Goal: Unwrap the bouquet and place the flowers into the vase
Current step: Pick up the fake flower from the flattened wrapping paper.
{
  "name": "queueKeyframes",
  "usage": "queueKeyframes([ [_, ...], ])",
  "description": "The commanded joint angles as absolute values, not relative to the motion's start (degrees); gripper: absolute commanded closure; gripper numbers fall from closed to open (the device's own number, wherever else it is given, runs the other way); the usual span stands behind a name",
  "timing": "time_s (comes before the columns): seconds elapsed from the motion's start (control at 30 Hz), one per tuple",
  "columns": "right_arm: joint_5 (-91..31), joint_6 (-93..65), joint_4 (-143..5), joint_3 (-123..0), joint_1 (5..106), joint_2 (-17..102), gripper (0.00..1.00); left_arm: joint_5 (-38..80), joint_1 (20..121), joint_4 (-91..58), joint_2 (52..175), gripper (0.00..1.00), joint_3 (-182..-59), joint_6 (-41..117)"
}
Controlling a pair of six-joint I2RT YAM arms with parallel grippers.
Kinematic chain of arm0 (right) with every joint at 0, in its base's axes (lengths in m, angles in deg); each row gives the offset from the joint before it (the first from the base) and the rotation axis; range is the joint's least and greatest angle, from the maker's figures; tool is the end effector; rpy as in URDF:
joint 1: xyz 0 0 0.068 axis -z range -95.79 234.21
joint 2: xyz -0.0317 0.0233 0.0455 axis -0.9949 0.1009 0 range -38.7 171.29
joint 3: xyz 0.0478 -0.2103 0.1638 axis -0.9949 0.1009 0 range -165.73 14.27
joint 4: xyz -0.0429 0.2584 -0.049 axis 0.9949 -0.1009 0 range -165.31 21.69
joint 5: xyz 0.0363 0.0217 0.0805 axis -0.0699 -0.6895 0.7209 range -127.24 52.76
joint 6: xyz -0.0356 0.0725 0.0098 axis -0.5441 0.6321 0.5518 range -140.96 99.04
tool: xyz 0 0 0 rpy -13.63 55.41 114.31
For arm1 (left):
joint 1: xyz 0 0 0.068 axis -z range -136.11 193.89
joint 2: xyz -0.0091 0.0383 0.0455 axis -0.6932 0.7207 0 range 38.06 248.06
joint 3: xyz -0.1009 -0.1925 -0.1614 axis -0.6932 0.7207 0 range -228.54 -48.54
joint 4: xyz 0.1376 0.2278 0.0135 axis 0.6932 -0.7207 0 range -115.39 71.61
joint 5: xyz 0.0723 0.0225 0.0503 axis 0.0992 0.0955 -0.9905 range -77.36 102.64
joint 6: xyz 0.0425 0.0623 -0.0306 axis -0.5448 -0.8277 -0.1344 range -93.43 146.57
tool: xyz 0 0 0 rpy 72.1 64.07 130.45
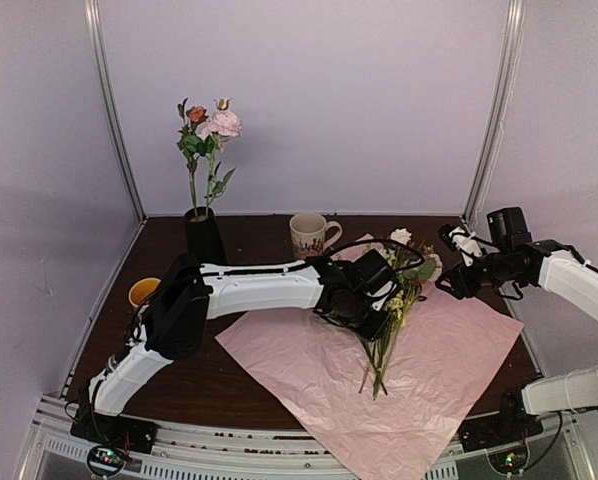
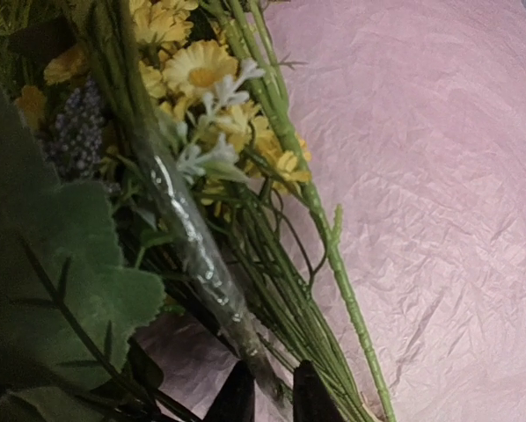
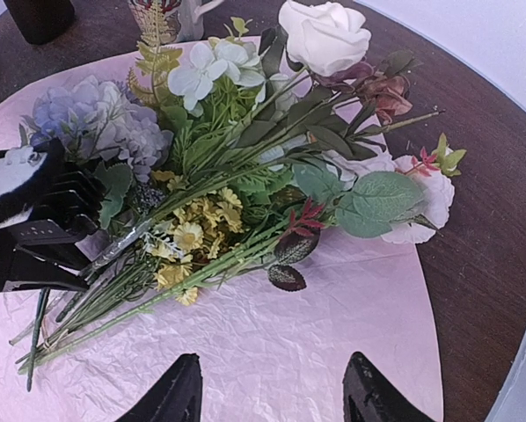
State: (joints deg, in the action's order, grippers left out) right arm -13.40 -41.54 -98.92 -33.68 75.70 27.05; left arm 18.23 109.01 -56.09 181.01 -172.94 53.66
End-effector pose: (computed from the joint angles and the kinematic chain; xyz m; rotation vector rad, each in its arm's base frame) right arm 0.2541 0.0668 0.2293 -0.7731 2.2291 0.3997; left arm 0.2317 -0.5160 0.1286 0.9243 2.5579 -0.6866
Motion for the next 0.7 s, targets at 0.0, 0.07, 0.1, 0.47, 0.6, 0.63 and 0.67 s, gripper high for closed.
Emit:
queueKeyframes([
  [0.0,-12.7,-41.7,-99.0,-35.0,76.0,26.8,0.45,19.1,108.2,-55.9,181.0,0.85,-174.6,54.8],
  [0.07,-12.6,-41.7,-99.0,-35.1,76.0,26.8,0.45,19.7,108.0,-55.5,179.8,0.90,-174.1,55.4],
  [0.1,-12.5,-41.7,-99.0,-35.1,76.0,26.8,0.45,20.0,107.9,-54.7,179.1,0.92,-173.4,55.8],
  [0.47,-12.1,-41.9,-99.2,-35.2,76.0,27.0,0.45,23.7,106.1,-48.5,175.1,1.00,-169.0,59.1],
  [0.6,-12.1,-42.0,-99.3,-35.2,76.0,26.9,0.45,24.7,105.9,-48.9,176.7,0.95,-169.2,59.7],
  [0.63,-12.0,-42.0,-99.3,-35.2,76.0,26.9,0.45,24.7,105.9,-49.3,177.0,0.88,-169.4,59.8],
  [0.67,-12.0,-42.0,-99.2,-35.2,76.0,26.9,0.45,24.3,105.8,-49.9,177.3,0.84,-169.5,59.8],
])
